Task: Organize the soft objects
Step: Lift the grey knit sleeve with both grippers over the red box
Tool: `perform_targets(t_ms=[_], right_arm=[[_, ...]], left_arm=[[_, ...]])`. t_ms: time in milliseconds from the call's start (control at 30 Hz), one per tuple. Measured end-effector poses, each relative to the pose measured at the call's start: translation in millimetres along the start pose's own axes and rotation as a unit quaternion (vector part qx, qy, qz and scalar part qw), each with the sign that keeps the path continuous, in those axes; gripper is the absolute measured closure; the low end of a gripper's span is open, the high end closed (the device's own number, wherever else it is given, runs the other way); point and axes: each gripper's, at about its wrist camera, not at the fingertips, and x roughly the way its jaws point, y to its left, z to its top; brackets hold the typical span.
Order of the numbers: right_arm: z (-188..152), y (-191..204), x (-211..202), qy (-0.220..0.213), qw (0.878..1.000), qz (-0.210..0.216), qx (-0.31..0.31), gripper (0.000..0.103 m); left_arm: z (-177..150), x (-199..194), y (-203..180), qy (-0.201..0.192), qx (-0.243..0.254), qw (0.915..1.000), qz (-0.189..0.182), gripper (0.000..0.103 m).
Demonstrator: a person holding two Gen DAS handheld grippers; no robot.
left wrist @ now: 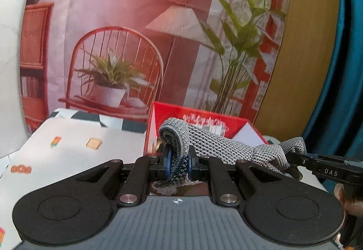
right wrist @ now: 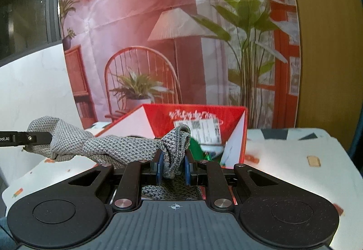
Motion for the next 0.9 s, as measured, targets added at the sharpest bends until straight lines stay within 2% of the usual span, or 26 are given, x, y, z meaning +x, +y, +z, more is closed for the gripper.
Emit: perform_targets(t_ms=[200, 367, 567, 900], right_arm=[[22.6, -9.3, 19.9, -0.003, 1.0, -0.006, 0.01, 0.086], [37.0, -21.5, 44.4, 0.0, 1.0, -0.013, 0.027, 0.086], [49.8, -34.9, 80.1, 0.014, 1.0, -0.022, 0.013, 0.086], [65.3, -56.5, 125.3, 0.031, 0.998, -0.058, 0.012, 0.086]], left_arm=[[18.8, 26.8, -1.5, 0.003, -0.001, 1.0, 0.007, 0.089], [29.6, 59.0, 2.3, 0.018, -0.002, 0.9998, 0.014, 0.089], [35.9, 103.7, 10.0, 0.048, -0.022, 0.9983, 0.024, 0.089], [56.3, 161.4, -1.7, 0.072, 0.012, 0.9969, 0.031, 0.089]])
